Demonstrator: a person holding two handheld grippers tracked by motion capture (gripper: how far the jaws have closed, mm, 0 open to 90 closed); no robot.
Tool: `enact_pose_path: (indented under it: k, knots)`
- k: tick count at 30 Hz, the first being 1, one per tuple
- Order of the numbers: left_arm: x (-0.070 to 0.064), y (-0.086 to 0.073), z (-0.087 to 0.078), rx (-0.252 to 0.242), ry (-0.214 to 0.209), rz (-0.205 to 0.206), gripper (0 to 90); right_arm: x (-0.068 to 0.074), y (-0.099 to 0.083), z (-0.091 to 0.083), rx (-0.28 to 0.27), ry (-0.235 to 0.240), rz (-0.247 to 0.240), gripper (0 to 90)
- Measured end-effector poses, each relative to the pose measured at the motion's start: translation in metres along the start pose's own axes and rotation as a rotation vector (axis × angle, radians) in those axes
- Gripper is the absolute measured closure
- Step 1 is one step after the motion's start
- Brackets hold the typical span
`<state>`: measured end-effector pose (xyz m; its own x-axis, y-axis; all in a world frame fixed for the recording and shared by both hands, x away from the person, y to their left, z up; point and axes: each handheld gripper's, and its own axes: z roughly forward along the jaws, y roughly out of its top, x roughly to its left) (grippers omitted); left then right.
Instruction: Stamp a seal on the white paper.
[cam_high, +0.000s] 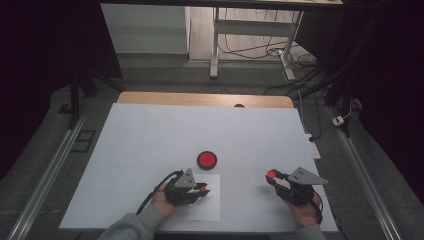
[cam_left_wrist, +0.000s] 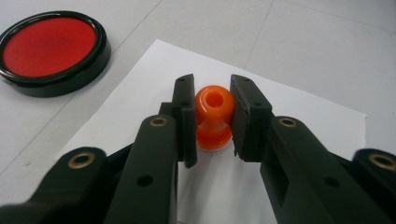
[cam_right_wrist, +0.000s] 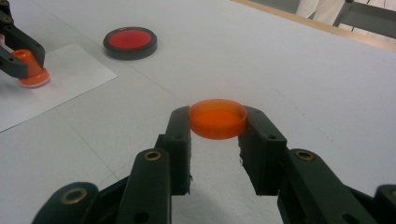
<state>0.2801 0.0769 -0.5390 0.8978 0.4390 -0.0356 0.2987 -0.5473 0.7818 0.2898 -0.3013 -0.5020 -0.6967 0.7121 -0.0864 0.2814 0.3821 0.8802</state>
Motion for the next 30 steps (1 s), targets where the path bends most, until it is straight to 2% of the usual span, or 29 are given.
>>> enact_pose_path:
  k: [1,4,6,18,24,30]
  knots:
    - [0.001,0.001,-0.001,-0.017,-0.006,-0.002,72.5,0.0,0.0,0.0,-0.001,0.0,0.0,64.3]
    - [0.004,0.006,-0.009,-0.104,-0.034,-0.05,72.5,0.0,0.0,-0.001,-0.001,-0.003,-0.004,64.3]
    - [0.006,0.009,-0.014,-0.128,-0.04,-0.061,72.5,0.0,0.0,-0.001,-0.002,-0.003,-0.004,64.3]
    - [0.012,0.015,-0.027,-0.174,-0.044,-0.098,72.3,0.0,0.0,0.0,0.002,-0.002,-0.002,64.3]
    - [0.02,0.021,-0.036,-0.198,-0.043,-0.132,72.2,0.0,0.0,0.001,0.004,-0.001,-0.003,64.3]
    - [0.022,0.027,-0.043,-0.216,-0.038,-0.138,72.2,0.001,0.0,0.001,0.0,0.001,-0.003,64.3]
